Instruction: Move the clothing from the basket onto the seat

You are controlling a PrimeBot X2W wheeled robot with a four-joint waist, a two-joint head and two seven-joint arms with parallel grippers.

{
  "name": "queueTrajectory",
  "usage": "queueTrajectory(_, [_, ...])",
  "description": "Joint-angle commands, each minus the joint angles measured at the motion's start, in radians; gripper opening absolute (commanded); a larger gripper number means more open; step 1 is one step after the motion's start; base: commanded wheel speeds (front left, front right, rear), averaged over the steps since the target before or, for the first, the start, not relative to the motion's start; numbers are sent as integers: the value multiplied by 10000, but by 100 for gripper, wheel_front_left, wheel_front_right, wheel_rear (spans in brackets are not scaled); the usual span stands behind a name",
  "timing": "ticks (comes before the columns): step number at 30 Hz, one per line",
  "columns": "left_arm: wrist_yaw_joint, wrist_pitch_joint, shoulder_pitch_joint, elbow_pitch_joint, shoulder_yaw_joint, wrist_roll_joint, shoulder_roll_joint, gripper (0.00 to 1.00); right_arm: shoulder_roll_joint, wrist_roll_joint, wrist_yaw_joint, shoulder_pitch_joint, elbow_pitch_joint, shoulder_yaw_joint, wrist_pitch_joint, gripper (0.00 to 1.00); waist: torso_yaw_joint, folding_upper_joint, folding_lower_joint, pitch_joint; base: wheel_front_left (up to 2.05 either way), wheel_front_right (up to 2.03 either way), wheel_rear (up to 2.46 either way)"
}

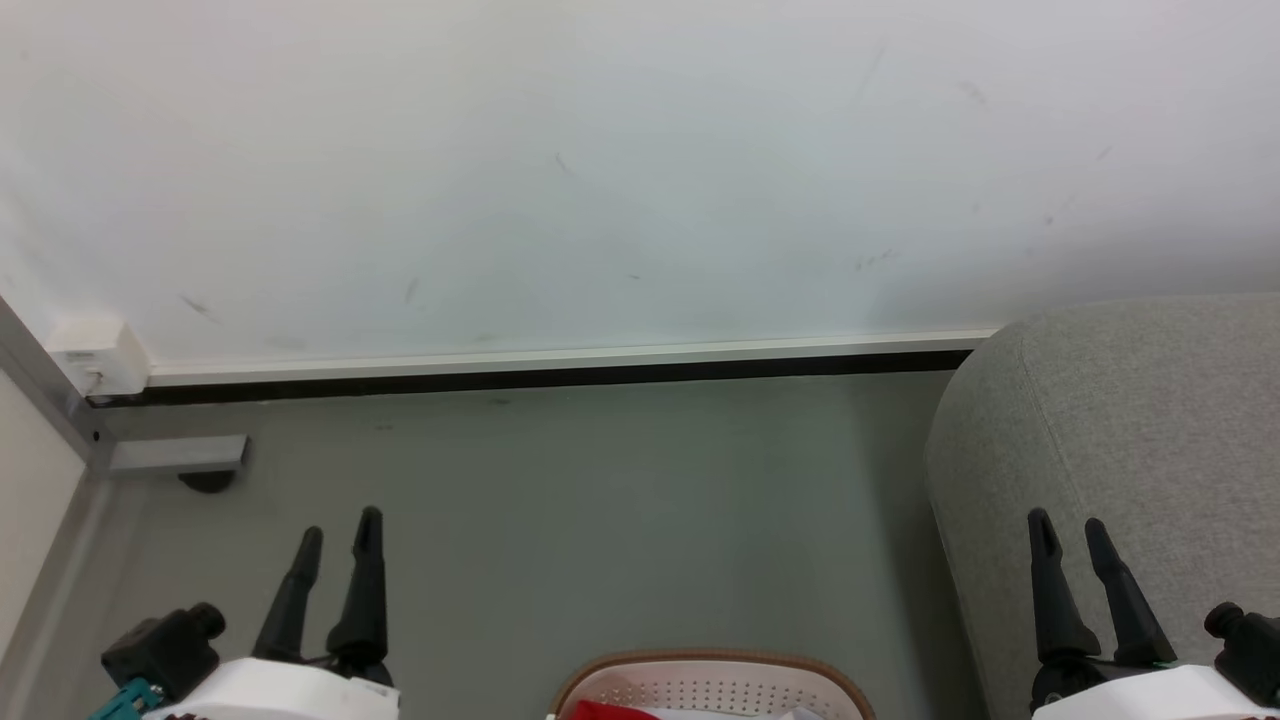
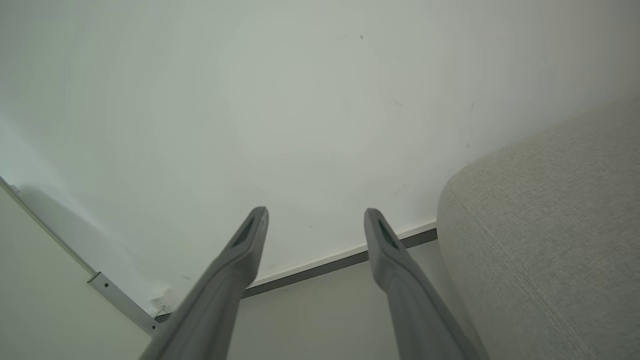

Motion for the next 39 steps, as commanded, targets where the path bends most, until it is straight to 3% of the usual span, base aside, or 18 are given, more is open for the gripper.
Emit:
queueTrajectory(1, [-5,-101,-67,-11,-12,477,133,100,-15,-439,-10,-250,14,-86,-61,100,-10,-1,0,-7,0,0,0])
queueTrajectory(39, [-165,-989,-124,230,-430,3844,243,100,597,-4242,-17,-320,492,-230,-276,100,-168,-1,0,-78,0,0,0])
